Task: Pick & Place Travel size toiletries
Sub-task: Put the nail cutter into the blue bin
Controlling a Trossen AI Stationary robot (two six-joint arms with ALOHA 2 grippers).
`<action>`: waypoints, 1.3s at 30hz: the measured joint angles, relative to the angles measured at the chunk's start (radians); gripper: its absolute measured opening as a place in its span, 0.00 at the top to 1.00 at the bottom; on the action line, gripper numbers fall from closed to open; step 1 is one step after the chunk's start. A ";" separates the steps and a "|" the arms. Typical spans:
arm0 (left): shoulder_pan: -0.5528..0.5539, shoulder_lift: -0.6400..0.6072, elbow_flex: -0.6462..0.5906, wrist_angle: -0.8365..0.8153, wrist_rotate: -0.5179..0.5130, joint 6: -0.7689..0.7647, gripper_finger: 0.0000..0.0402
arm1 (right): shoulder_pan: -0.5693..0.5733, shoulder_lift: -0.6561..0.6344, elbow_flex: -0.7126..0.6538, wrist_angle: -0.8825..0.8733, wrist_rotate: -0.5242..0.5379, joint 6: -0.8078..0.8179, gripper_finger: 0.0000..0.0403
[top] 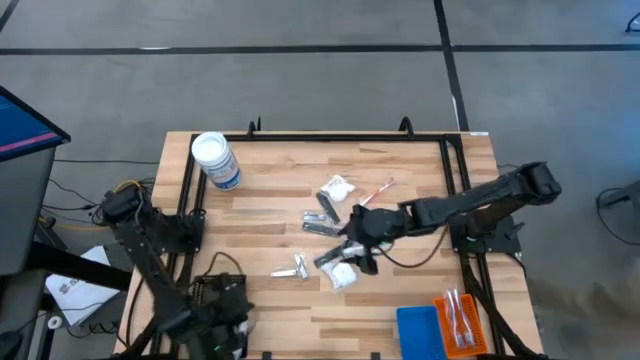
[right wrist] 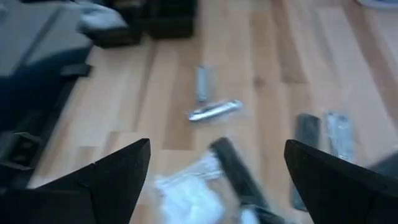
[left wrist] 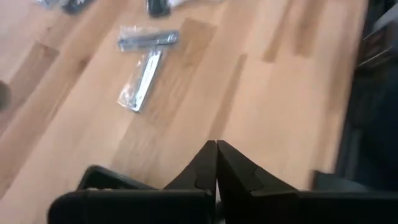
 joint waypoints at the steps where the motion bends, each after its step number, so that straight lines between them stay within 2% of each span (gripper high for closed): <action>1: 0.027 -0.001 -0.024 0.043 0.032 0.053 1.00 | 0.020 -0.016 -0.016 0.038 0.000 0.000 0.10; 5: 0.132 -0.030 -0.147 0.280 0.079 0.299 1.00 | 0.097 -0.056 -0.056 0.170 -0.004 -0.008 0.10; 9: 0.230 -0.119 -0.270 0.491 0.079 0.509 1.00 | 0.158 -0.053 -0.057 0.212 0.000 -0.012 0.10; 15: 0.353 -0.312 -0.410 0.691 0.090 0.782 1.00 | 0.233 -0.033 -0.061 0.225 -0.001 -0.013 0.10; 22: 0.532 -0.499 -0.548 0.898 0.096 1.028 1.00 | 0.279 0.042 -0.050 0.344 0.021 -0.067 0.10; 25: 0.618 -0.534 -0.615 1.001 0.127 1.057 1.00 | 0.242 0.047 -0.030 0.300 0.147 -0.034 0.10; 29: 0.695 -0.537 -0.714 1.130 0.236 1.047 1.00 | 0.134 0.025 -0.015 0.185 0.340 0.127 0.12; 32: 0.714 -0.532 -0.776 1.225 0.318 1.024 1.00 | 0.032 0.001 -0.015 0.128 0.345 0.204 0.17; 34: 0.712 -0.532 -0.804 1.272 0.332 1.022 1.00 | -0.031 0.001 -0.013 0.119 0.339 0.223 0.21; 39: 0.705 -0.532 -0.824 1.336 0.355 1.030 1.00 | -0.127 0.027 -0.013 0.140 0.231 0.179 0.27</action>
